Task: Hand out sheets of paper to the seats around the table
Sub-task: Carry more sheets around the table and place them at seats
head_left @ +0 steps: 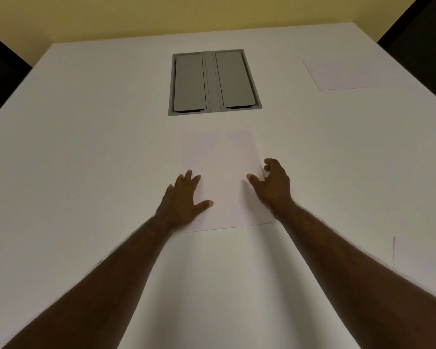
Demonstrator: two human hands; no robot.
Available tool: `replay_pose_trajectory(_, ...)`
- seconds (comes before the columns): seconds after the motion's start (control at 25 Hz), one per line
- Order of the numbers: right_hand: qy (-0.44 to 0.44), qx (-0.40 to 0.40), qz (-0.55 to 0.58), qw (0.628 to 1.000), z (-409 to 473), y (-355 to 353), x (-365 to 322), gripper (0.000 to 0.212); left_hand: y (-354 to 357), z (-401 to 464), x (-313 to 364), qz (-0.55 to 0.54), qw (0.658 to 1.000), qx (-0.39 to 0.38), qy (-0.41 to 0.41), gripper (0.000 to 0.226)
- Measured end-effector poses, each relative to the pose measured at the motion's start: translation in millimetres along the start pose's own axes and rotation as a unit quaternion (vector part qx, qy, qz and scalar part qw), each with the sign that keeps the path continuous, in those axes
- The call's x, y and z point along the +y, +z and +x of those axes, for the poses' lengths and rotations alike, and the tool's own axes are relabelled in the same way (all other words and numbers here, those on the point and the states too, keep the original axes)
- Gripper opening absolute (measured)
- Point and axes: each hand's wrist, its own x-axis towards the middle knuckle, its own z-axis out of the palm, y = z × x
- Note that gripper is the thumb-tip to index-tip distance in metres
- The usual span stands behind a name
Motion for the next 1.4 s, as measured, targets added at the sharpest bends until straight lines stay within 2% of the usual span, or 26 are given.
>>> replay_pose_trajectory(0.12, 0.058, -0.007, 0.031, 0.998, 4, -4, 3, 0.043, 0, -2, 1, -0.021, 1.000, 0.018, 0.006, 0.087)
replay_pose_trajectory(0.24, 0.073, -0.042, 0.089, 0.992, -9, -8, 8, 0.028, -4, -13, 5, -0.133, 0.988, 0.074, -0.012, 0.093)
replay_pose_trajectory(0.36, 0.063, -0.046, 0.190, 0.979, -39, -18, 11, 0.021, -17, -29, 7, -0.304, 0.942, 0.119, -0.080, 0.094)
replay_pose_trajectory(0.44, 0.055, -0.040, 0.228, 0.971, -63, -30, 9, 0.023, -31, -46, 10, -0.411, 0.897, 0.108, -0.126, 0.090)
replay_pose_trajectory(0.48, 0.052, -0.040, 0.240, 0.968, -75, -36, 7, 0.023, -37, -57, 11, -0.431, 0.886, 0.106, -0.135, 0.088)
replay_pose_trajectory(0.68, 0.034, -0.042, 0.277, 0.959, -133, -71, -22, 0.028, -71, -133, 30, -0.392, 0.891, 0.213, -0.081, 0.067)
replay_pose_trajectory(0.88, -0.030, -0.045, 0.271, 0.961, -207, -114, -65, 0.022, -108, -227, 57, -0.438, 0.856, 0.269, -0.048, 0.040)
replay_pose_trajectory(1.04, -0.069, -0.068, 0.279, 0.955, -274, -141, -92, 0.022, -133, -320, 71, -0.462, 0.830, 0.309, -0.049, 0.036)
replay_pose_trajectory(1.2, -0.110, -0.124, 0.289, 0.943, -342, -156, -115, 0.023, -149, -428, 85, -0.450, 0.804, 0.383, -0.065, 0.044)
replay_pose_trajectory(1.4, -0.176, -0.247, 0.278, 0.912, -425, -164, -140, 0.020, -146, -565, 100, -0.431, 0.777, 0.448, -0.098, 0.039)
